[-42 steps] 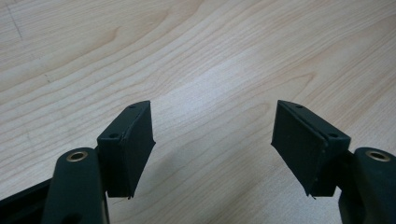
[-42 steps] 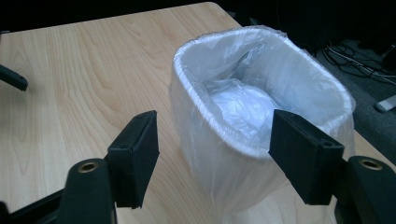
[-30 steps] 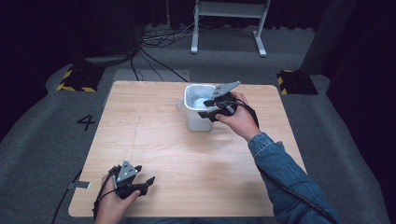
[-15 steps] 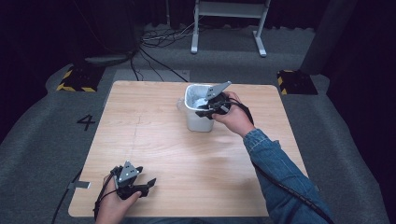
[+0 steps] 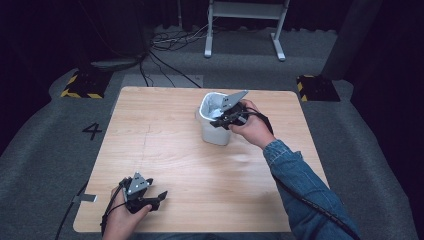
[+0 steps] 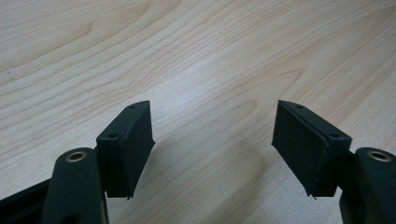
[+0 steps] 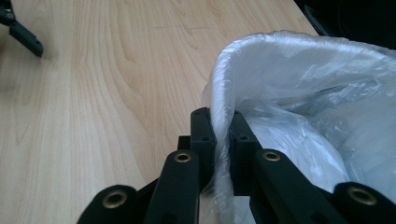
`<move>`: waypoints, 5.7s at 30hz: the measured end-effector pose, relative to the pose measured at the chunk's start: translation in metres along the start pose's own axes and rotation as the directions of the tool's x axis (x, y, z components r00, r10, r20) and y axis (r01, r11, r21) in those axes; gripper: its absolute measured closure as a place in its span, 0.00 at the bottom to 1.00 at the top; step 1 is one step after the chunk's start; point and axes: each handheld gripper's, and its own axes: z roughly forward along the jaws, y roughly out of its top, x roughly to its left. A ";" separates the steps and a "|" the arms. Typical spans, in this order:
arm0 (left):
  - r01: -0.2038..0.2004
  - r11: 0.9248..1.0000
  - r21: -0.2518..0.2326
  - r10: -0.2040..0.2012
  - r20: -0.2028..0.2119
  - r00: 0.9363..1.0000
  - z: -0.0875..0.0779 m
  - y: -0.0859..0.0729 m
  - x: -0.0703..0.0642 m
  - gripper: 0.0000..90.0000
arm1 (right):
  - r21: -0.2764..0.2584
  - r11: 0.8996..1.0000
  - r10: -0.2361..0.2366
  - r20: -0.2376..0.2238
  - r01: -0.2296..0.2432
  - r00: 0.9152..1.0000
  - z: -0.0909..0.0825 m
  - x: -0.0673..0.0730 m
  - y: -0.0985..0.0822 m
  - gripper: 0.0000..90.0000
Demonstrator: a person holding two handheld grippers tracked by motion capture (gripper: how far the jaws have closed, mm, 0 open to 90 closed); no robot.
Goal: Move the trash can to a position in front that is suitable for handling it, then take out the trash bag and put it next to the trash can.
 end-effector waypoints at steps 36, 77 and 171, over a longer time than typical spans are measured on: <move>-0.177 0.984 0.029 0.174 0.072 0.982 0.026 0.046 -0.035 0.24 | -0.065 0.970 -0.242 -0.209 0.234 0.947 -0.072 0.137 -0.033 0.90; -0.192 0.974 -0.122 0.217 0.246 0.945 0.051 0.092 -0.054 0.64 | -0.010 0.977 0.213 0.132 -0.213 0.968 -0.083 0.157 -0.131 0.72; -0.274 0.961 -0.034 0.275 0.052 0.960 0.045 0.118 -0.040 1.00 | -0.157 0.974 0.198 0.270 -0.160 0.942 -0.137 0.142 -0.098 0.24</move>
